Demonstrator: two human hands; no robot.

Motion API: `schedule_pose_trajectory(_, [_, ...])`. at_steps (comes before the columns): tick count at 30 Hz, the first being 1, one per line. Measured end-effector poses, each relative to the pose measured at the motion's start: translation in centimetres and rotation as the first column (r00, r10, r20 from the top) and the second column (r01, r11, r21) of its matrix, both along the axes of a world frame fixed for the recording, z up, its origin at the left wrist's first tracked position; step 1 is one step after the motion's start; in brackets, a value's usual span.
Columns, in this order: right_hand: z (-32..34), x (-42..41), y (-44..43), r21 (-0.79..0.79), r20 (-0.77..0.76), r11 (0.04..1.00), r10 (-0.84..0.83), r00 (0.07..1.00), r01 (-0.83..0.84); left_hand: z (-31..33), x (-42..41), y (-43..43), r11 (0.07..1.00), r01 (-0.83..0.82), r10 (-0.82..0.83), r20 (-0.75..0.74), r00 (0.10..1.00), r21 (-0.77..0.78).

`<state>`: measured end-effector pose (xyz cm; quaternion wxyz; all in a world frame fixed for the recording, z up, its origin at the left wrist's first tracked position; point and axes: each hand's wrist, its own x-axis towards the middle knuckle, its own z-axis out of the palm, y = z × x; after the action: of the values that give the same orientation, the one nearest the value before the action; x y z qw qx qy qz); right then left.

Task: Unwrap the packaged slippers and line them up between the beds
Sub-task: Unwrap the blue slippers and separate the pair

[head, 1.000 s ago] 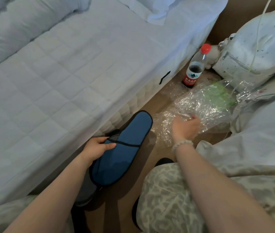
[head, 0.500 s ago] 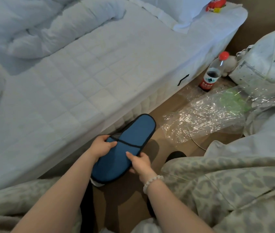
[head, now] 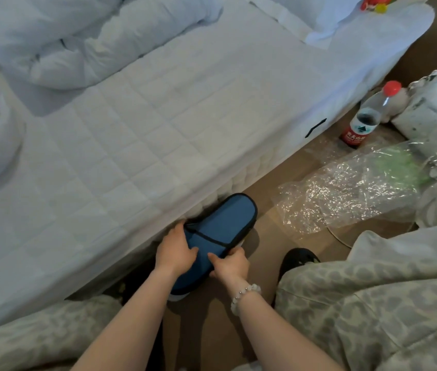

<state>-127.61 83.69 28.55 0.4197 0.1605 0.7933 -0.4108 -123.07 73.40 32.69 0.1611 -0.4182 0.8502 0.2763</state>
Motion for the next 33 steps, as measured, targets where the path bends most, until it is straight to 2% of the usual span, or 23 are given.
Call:
schedule_pose_trajectory(5, [0.2, 0.2, 0.7, 0.037, -0.022, 0.999, -0.003, 1.000, 0.004, -0.6, 0.3, 0.3, 0.998, -0.018, 0.020, 0.036, 0.999, -0.064])
schedule_pose_trajectory(9, [0.7, 0.0, 1.3, -0.001, -0.021, 1.000, -0.007, 1.000, 0.007, -0.7, 1.2, 0.6, 0.992, -0.047, 0.052, 0.039, 0.998, -0.115])
schedule_pose_trajectory(11, [0.9, 0.1, 1.0, -0.041, 0.032, 0.999, 0.006, 0.999, -0.005, -0.8, 1.7, 0.3, 0.989, -0.083, 0.094, 0.082, 0.992, -0.124])
schedule_pose_trajectory(14, [1.2, 0.4, 0.8, -0.155, 0.212, 0.986, -0.027, 0.977, 0.061, -0.6, 2.4, 0.0, 0.989, -0.104, 0.118, 0.135, 0.984, -0.105])
schedule_pose_trajectory(15, [1.2, 0.5, 0.8, -0.170, 0.221, 0.984, -0.018, 0.975, 0.057, -0.5, 2.6, -0.1, 0.990, -0.104, 0.117, 0.140, 0.983, -0.093])
schedule_pose_trajectory(22, [1.4, 0.3, 1.1, -0.169, 0.104, 0.985, -0.026, 0.994, 0.043, -0.3, 2.8, -0.4, 0.995, -0.095, 0.095, 0.173, 0.980, -0.007])
schedule_pose_trajectory(24, [1.8, 0.0, 1.3, -0.258, 0.134, 0.959, -0.085, 0.987, 0.118, -0.4, 2.7, -0.6, 0.994, -0.105, 0.097, 0.165, 0.982, 0.040])
schedule_pose_trajectory(26, [2.4, -0.3, 1.6, -0.363, 0.235, 0.890, -0.199, 0.951, 0.276, -0.3, 2.6, -0.4, 0.991, -0.114, 0.104, 0.120, 0.987, 0.077])
schedule_pose_trajectory(28, [2.7, -1.1, 2.0, -0.414, 0.322, 0.806, -0.304, 0.897, 0.422, 0.0, 2.5, -0.1, 0.991, -0.105, 0.103, 0.029, 0.994, 0.086])
schedule_pose_trajectory(30, [2.8, -2.6, 2.5, -0.411, 0.321, 0.769, -0.381, 0.867, 0.489, 0.3, 2.0, 0.3, 0.981, -0.125, 0.138, -0.079, 0.987, 0.147])
schedule_pose_trajectory(31, [3.2, -3.4, 2.8, -0.399, 0.303, 0.768, -0.404, 0.863, 0.500, 0.6, 1.6, 0.4, 0.960, -0.158, 0.193, -0.137, 0.972, 0.230])
schedule_pose_trajectory(33, [3.7, -5.0, 3.4, -0.378, 0.289, 0.770, -0.430, 0.855, 0.514, 1.2, 0.7, 0.8, 0.849, -0.248, 0.370, -0.191, 0.909, 0.466])
